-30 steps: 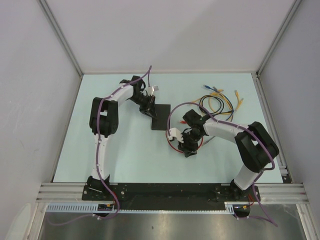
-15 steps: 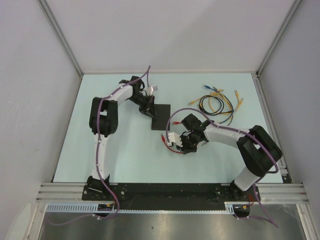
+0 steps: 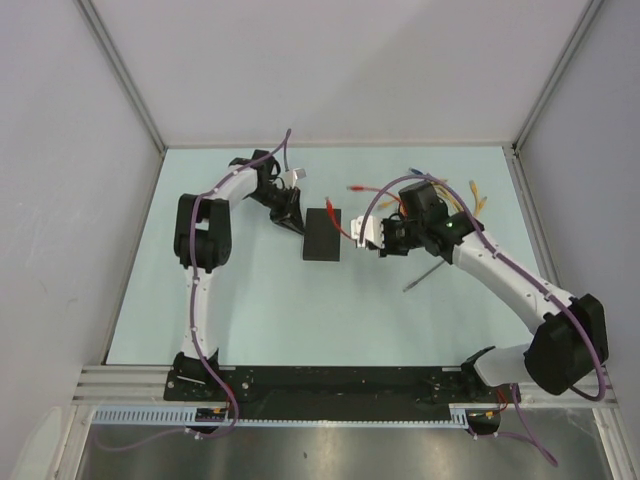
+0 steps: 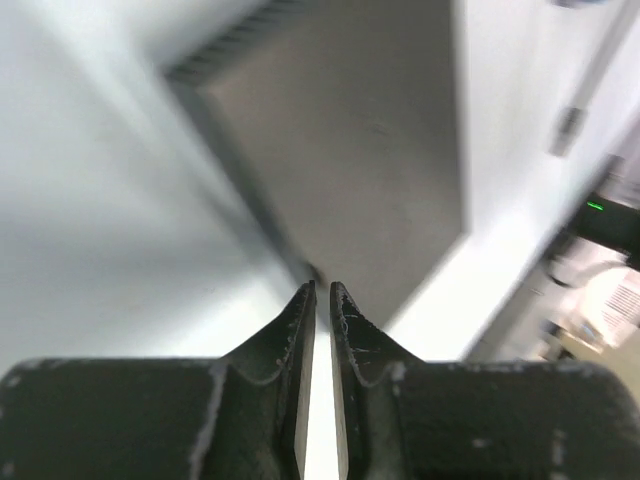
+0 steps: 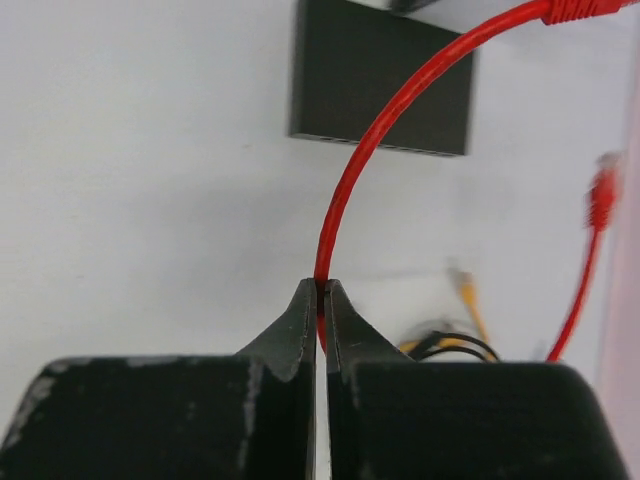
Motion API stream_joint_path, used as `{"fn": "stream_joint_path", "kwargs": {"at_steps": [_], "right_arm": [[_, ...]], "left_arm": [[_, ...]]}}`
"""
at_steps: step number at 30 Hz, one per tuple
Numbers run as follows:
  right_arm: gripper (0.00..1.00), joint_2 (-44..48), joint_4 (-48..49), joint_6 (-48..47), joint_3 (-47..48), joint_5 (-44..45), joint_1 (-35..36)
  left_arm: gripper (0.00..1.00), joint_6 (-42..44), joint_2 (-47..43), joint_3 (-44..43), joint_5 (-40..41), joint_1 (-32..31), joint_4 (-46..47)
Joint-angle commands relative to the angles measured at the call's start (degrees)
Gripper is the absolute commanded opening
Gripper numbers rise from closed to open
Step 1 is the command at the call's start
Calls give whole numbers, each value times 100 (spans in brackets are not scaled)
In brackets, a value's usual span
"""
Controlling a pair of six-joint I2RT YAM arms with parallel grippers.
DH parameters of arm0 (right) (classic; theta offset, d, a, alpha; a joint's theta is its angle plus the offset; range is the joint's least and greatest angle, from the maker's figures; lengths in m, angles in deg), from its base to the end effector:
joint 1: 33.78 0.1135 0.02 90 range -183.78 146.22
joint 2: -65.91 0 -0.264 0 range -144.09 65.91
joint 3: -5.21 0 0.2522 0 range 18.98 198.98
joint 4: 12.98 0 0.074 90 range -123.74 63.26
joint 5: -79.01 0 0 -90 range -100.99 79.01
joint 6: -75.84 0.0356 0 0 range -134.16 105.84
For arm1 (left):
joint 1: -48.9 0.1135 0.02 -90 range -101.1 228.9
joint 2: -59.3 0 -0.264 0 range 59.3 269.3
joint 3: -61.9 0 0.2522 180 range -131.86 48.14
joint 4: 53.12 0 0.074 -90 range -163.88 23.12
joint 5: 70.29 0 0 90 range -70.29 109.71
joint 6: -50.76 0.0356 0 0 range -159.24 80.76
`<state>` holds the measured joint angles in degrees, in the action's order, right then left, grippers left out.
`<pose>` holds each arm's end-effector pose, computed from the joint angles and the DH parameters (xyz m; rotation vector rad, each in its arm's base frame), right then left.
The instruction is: Pull the plug from the switch port
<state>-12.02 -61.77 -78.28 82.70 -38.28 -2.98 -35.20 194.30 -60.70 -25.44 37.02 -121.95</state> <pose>0.2373 0.1605 0.2897 -1.8490 1.4130 0.2921 0.4529 -0.1211 0.1481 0.4785 2.7741 -1.1818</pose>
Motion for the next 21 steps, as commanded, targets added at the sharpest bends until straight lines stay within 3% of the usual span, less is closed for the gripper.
{"fn": "stream_joint_path", "kwargs": {"at_steps": [1,4,9,16,21], "right_arm": [[0,-248,558,57,517,355,-347],[0,-555,962,189,790,470,-759],[0,-1083,1156,-373,1028,751,-1339],[0,-1813,419,-1111,1142,971,-1955],[0,-2165,610,-507,1142,1629,-2061]], "left_arm": [[17,186,149,-147,726,63,154],[17,212,141,-147,779,63,154],[17,265,88,-68,858,63,102],[17,291,-123,222,928,63,216],[17,317,-193,249,990,63,207]]}}
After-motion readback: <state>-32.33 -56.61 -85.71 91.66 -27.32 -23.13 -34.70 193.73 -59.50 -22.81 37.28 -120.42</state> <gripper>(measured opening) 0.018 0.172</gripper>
